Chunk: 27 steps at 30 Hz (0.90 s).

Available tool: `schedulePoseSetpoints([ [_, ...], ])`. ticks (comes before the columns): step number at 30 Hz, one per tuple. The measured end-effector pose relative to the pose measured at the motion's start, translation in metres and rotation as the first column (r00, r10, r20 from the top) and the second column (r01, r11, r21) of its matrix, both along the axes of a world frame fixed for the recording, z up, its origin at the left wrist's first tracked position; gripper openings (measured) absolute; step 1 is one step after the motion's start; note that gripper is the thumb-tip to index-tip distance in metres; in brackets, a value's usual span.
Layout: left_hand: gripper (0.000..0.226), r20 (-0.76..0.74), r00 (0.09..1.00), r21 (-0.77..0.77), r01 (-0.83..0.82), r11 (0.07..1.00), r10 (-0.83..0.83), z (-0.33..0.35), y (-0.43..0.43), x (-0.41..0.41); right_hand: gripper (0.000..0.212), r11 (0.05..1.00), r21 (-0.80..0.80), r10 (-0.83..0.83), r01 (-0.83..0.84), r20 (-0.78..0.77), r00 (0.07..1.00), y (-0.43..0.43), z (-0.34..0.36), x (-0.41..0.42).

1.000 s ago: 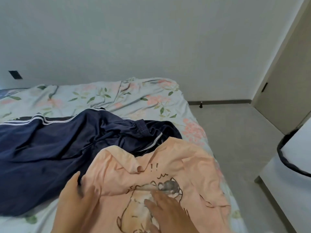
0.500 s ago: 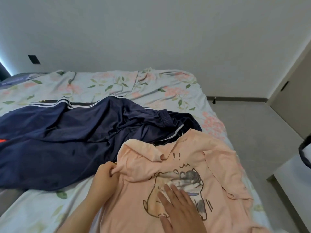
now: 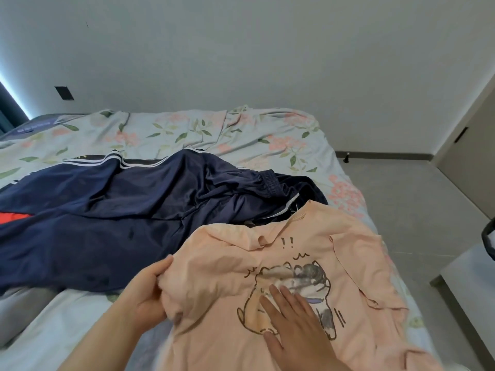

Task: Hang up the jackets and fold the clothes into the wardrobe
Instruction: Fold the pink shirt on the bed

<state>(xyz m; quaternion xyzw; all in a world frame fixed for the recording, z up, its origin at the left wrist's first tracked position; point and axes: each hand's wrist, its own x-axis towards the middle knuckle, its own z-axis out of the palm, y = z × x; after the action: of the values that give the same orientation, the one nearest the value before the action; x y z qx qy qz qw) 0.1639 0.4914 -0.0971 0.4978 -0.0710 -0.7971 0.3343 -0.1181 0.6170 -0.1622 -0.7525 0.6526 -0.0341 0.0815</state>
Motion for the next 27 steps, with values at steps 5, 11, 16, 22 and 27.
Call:
schedulePoseSetpoints([
  [5, 0.048, 0.172, 0.975, -0.021, 0.148, 0.989, -0.142, 0.007, 0.019, -0.002, 0.061, 1.000, 0.020, -0.003, 0.003, -0.008, 1.000, 0.001, 0.004, 0.000],
  [11, 0.053, -0.099, 0.971, -0.219, -0.233, 0.948, 0.216, 0.009, 0.006, 0.024, 0.062, 1.000, 0.013, -0.012, 0.012, 0.004, 1.000, 0.001, 0.007, -0.001],
  [16, 0.039, -0.002, 0.945, -0.432, -0.296, 0.852, 0.328, 0.008, -0.002, 0.050, 0.059, 0.997, 0.069, -0.023, 0.021, 0.026, 0.999, 0.005, 0.011, -0.001],
  [22, 0.026, 0.799, 0.434, -0.588, 0.421, 0.690, 0.416, 0.022, 0.010, 0.001, 0.061, 0.985, 0.173, -0.002, 0.002, 0.000, 1.000, 0.006, 0.012, -0.002],
  [27, 0.052, 0.941, -0.001, -0.154, 0.889, 0.431, 0.338, 0.018, 0.051, -0.082, 0.065, 0.996, 0.068, 0.047, -0.050, 0.050, 0.998, 0.010, 0.009, -0.008],
])
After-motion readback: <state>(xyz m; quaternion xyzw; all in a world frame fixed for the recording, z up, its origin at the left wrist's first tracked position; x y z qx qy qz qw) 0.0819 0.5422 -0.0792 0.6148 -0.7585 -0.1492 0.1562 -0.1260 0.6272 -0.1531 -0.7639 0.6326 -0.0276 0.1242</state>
